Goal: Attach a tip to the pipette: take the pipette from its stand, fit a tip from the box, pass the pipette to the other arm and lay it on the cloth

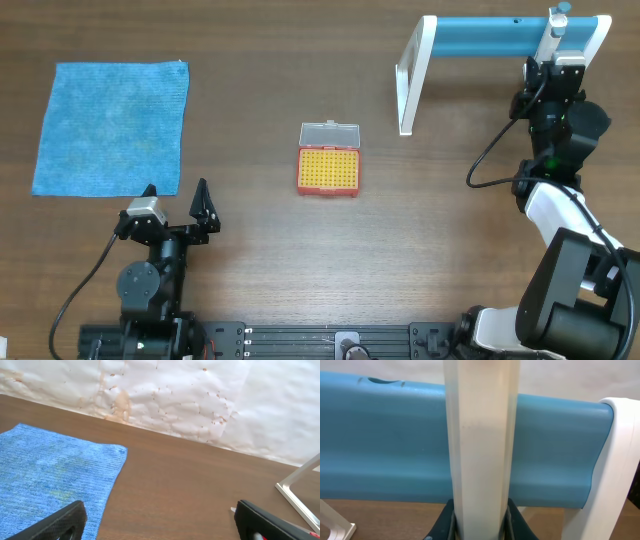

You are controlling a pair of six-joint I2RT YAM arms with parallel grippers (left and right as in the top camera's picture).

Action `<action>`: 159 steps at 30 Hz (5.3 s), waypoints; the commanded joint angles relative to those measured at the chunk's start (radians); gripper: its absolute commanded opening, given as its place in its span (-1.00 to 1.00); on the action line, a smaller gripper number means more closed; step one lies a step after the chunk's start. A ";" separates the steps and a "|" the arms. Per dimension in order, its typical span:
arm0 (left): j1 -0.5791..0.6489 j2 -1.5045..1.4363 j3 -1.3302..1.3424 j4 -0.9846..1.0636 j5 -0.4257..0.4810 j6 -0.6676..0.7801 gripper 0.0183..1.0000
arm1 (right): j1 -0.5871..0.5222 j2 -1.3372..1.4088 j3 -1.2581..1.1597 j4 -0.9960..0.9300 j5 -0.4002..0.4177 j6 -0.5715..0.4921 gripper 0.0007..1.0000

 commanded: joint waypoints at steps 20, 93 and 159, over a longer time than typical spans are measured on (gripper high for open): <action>0.001 -0.005 -0.002 -0.004 -0.015 -0.005 0.90 | 0.578 -0.039 -0.307 0.676 -0.171 0.309 -0.84; 0.001 -0.005 -0.002 -0.004 -0.015 -0.005 0.90 | 0.769 0.238 -0.310 0.454 -0.241 0.119 -0.86; 0.001 0.666 0.223 0.610 0.657 -1.107 0.91 | 0.788 -0.398 0.246 -0.967 -0.458 0.498 -0.84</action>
